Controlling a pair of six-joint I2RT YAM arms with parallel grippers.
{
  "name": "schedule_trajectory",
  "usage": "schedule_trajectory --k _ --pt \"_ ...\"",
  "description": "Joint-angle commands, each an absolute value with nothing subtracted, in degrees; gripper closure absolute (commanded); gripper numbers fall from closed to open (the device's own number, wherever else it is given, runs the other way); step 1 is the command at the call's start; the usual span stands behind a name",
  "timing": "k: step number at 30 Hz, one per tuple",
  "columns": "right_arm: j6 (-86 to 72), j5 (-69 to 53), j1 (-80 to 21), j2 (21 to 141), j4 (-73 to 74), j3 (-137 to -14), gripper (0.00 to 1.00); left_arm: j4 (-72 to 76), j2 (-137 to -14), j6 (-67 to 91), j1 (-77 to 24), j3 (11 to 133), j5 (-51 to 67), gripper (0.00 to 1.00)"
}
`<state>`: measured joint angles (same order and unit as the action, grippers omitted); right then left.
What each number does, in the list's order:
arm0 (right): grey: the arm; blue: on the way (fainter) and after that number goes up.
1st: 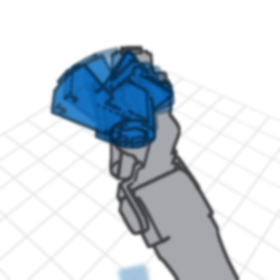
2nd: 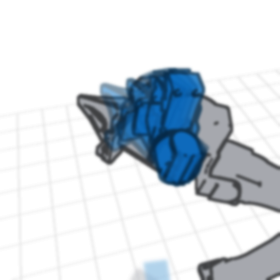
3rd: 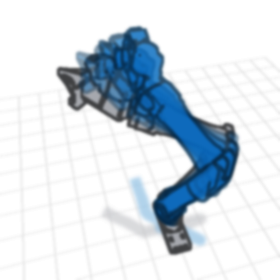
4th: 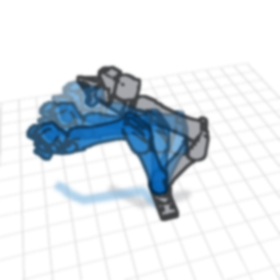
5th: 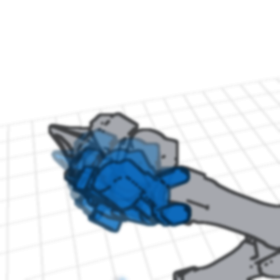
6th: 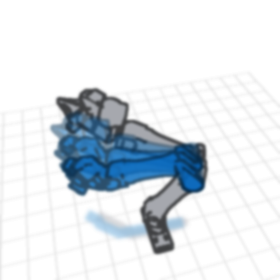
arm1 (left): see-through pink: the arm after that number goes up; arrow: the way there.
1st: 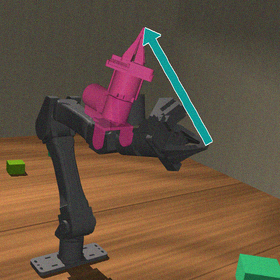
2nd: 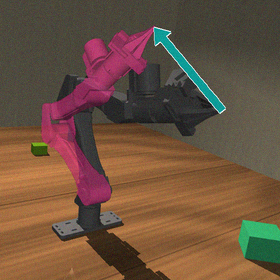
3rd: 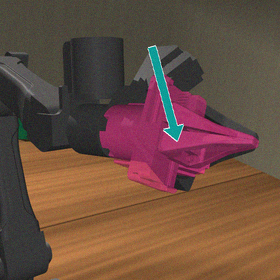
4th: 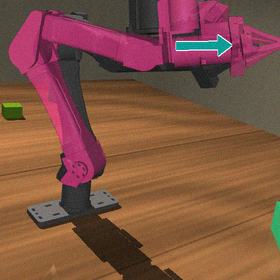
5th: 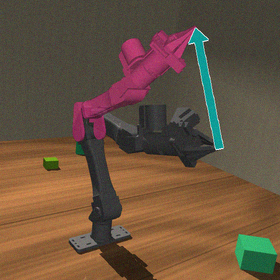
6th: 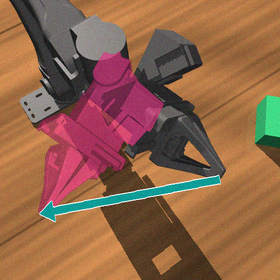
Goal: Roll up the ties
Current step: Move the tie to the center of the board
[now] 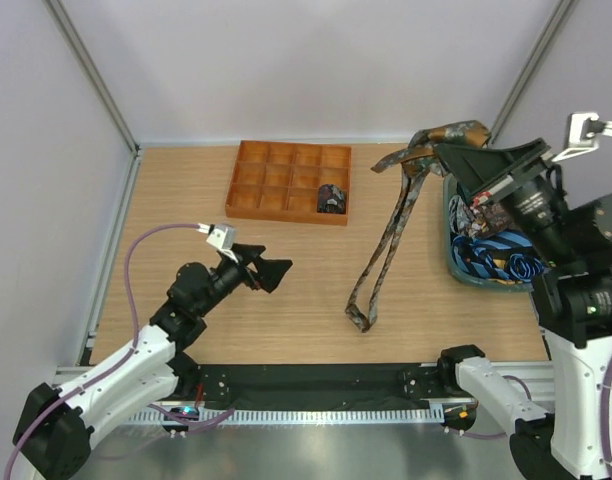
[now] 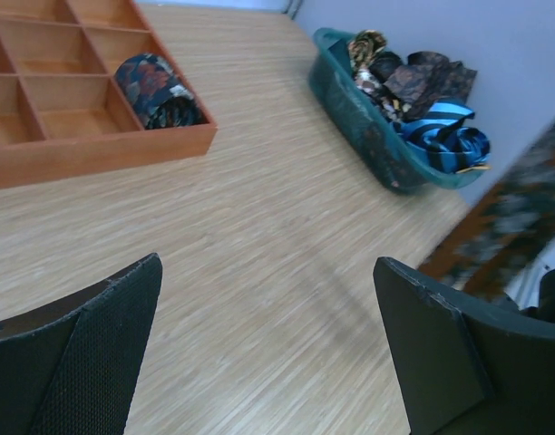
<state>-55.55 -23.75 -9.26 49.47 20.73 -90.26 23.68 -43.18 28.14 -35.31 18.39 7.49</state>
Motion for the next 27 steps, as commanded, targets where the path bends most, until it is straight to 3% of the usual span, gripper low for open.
schedule_trajectory --k 1,6,10,17,27 --pt "-57.48 -22.24 -9.4 48.26 19.16 -83.08 0.99 27.95 -43.24 30.14 -35.77 19.33 11.86 0.0" --pt "-56.35 -15.48 -9.4 44.74 17.23 -72.19 0.99 28.04 -49.81 31.21 -39.1 21.88 10.38 0.0" --pt "-54.06 -10.38 -9.41 44.82 16.62 -68.38 0.99 27.95 -58.41 28.48 -47.7 26.52 7.13 0.0" --pt "-49.22 -3.61 -9.41 49.04 14.77 -69.17 0.99 27.69 -74.87 29.7 -56.33 34.69 -3.5 0.0" --pt "-47.73 2.19 -9.4 53.44 13.45 -69.79 0.99 25.93 -93.59 37.87 -63.71 50.69 -3.25 0.0"
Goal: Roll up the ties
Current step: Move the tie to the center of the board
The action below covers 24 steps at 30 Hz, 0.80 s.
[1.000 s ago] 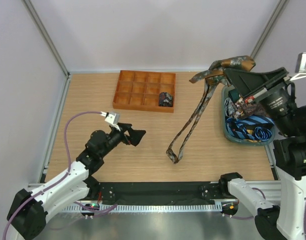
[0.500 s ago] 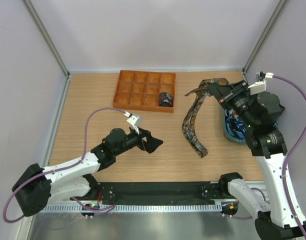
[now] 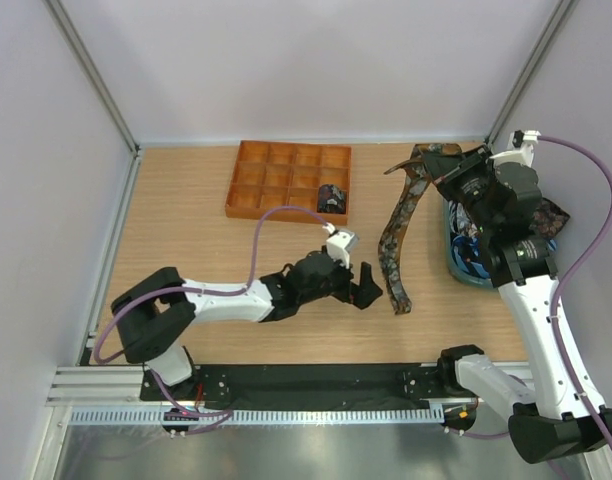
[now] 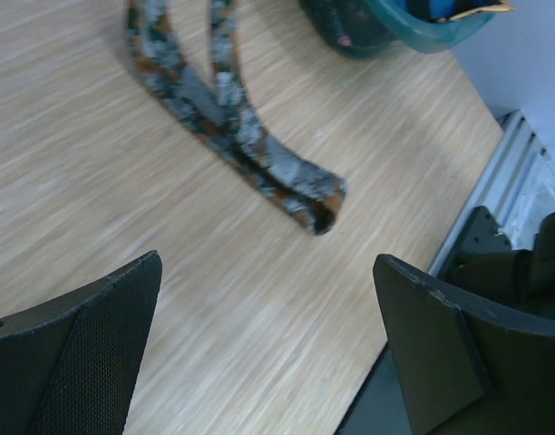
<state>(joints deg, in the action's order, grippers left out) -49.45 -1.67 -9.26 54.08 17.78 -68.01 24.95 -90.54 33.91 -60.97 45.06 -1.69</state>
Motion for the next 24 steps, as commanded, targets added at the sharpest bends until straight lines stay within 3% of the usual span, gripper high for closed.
schedule_trajectory --k 1,6,15,24 --pt "-47.64 3.07 -9.49 53.52 13.19 -69.61 0.99 25.58 -95.26 39.01 -64.42 52.02 -3.43 0.0" --pt "-46.94 5.01 -9.41 53.35 13.18 -69.79 0.99 26.8 -104.47 44.9 -67.93 58.44 -2.2 0.01" --pt "-46.85 5.8 -9.49 52.91 13.71 -70.31 0.99 29.35 -116.36 50.8 -68.73 66.79 -0.35 0.16" --pt "-46.23 6.94 -9.41 52.03 14.94 -70.31 0.99 29.27 -119.53 49.83 -68.73 70.13 -0.7 0.41"
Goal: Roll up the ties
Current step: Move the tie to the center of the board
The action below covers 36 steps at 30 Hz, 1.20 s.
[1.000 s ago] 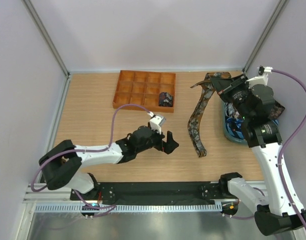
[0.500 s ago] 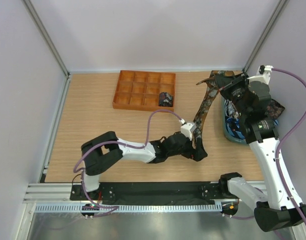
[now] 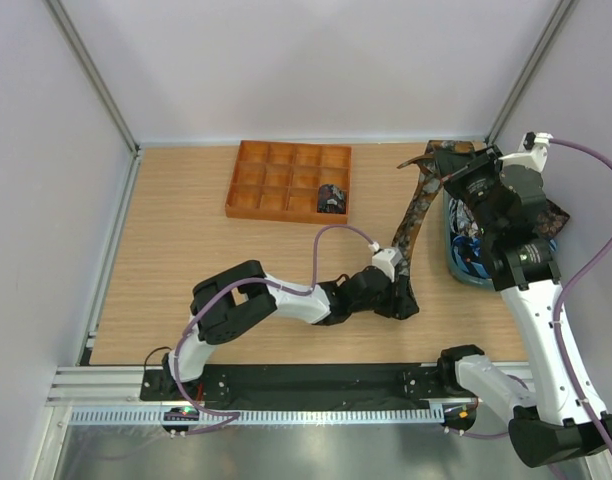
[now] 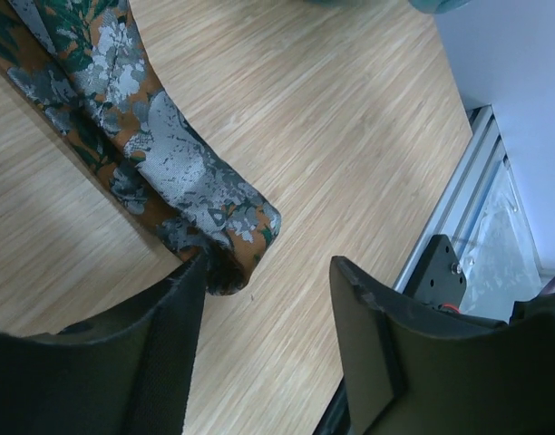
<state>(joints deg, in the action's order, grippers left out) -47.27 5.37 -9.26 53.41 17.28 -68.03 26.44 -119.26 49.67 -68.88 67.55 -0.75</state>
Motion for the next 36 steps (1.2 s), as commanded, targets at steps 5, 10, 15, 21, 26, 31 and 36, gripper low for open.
schedule_trajectory --k 5,10,15,21,26,31,36 --pt "-46.23 7.03 -9.4 52.38 14.94 -70.31 0.99 26.72 -117.69 49.83 -68.73 68.65 -4.39 0.45" --pt "-46.49 7.03 -9.32 52.82 14.59 -70.31 0.99 27.86 -118.21 49.22 -68.73 69.34 -3.69 0.46" --pt "-46.67 7.47 -9.4 53.17 14.59 -70.31 0.99 27.78 -121.11 49.66 -68.73 71.8 -3.95 0.52" --pt "-46.5 8.17 -9.41 53.44 14.15 -70.31 0.99 24.87 -125.07 49.48 -68.47 75.94 -3.52 0.87" --pt "-44.31 10.8 -9.49 55.1 13.98 -71.28 0.99 25.4 -120.43 47.56 -68.47 71.03 -2.12 1.0" --pt "-42.45 15.02 -9.49 59.57 13.27 -71.28 0.99 22.86 -113.39 46.58 -67.76 61.97 8.49 1.0" --pt "-44.91 16.61 -9.4 63.8 8.98 -68.04 0.99 15.05 -104.51 43.51 -67.59 54.33 13.0 1.0"
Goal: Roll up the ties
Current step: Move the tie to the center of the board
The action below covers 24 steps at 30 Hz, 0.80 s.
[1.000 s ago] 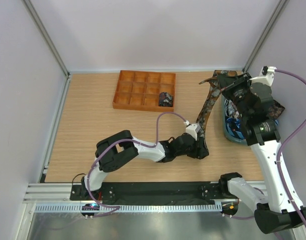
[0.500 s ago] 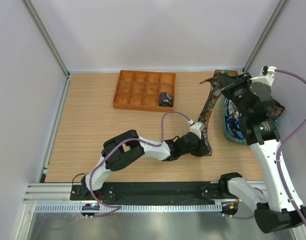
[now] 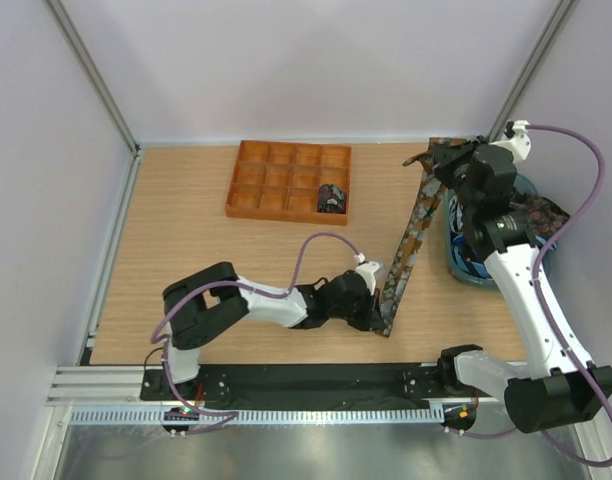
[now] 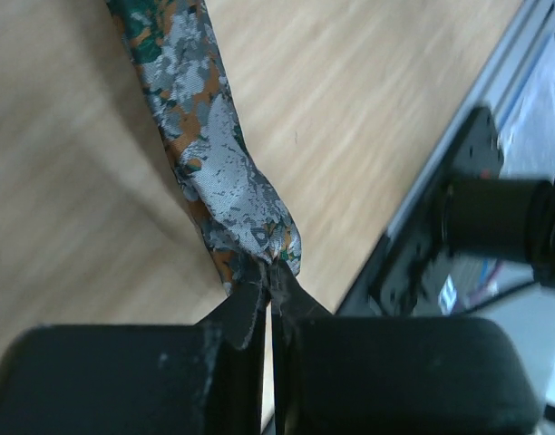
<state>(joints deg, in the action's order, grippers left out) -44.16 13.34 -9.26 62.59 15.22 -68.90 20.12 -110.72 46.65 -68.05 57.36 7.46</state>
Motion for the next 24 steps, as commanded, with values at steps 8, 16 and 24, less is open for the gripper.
schedule_trajectory --k 8,16,24 --pt "-47.98 18.37 -9.4 71.36 1.15 -64.42 0.99 -12.54 -92.04 32.26 -62.86 53.27 12.3 1.0" --pt "-52.63 23.18 -9.4 81.72 -5.97 -66.61 0.98 -23.99 -86.74 23.83 -51.42 53.61 16.69 1.0" --pt "-60.73 17.07 -1.25 98.16 -18.19 -74.24 0.0 -23.38 -92.28 22.85 -50.27 55.81 14.68 1.0"
